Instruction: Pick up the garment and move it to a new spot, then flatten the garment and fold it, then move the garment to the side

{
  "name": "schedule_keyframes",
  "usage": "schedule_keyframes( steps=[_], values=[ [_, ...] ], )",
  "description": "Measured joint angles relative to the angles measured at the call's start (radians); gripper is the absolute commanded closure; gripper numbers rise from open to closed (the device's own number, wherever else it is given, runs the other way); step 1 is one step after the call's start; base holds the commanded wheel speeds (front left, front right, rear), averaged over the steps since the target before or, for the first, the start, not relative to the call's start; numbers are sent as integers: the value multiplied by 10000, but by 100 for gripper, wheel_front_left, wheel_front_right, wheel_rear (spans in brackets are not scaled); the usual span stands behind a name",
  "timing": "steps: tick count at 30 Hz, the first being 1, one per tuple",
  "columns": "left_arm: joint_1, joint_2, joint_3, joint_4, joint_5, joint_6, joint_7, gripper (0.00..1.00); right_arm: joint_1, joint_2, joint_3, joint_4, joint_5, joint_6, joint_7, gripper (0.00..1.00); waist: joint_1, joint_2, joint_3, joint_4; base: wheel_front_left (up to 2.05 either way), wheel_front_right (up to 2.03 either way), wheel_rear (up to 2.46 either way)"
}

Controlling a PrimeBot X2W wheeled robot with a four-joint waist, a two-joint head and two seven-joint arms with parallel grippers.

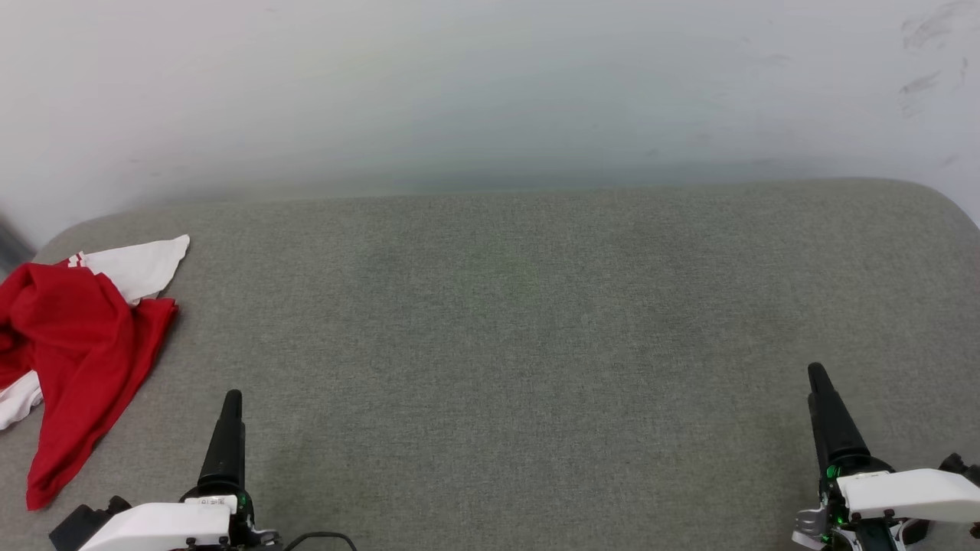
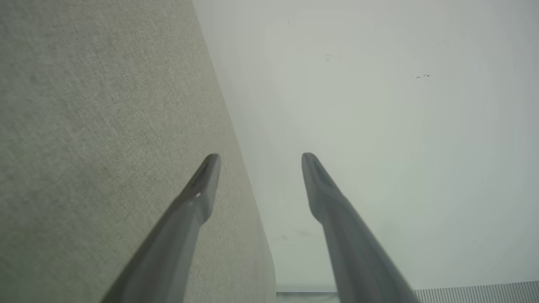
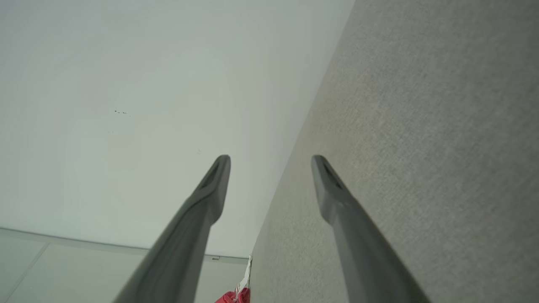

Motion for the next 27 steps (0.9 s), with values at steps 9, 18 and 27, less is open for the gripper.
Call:
schedule_keyframes(
  steps=[9,18,27],
  values=[
    [64,2,454,-619,1524,0,-339,0,-9,4,-276,-458,-1935,2,-343,0,0,0,9,-17,0,0,0],
    [151,-2,729,-1446,3323,29,-650,0,-44,4,113,-1605,-5252,2,-656,0,0,0,44,-28,0,0,0],
    [222,8,349,-2416,5637,514,-943,0,-40,4,403,-2297,-7582,2,-922,0,0,0,96,-30,0,0,0]
  ],
)
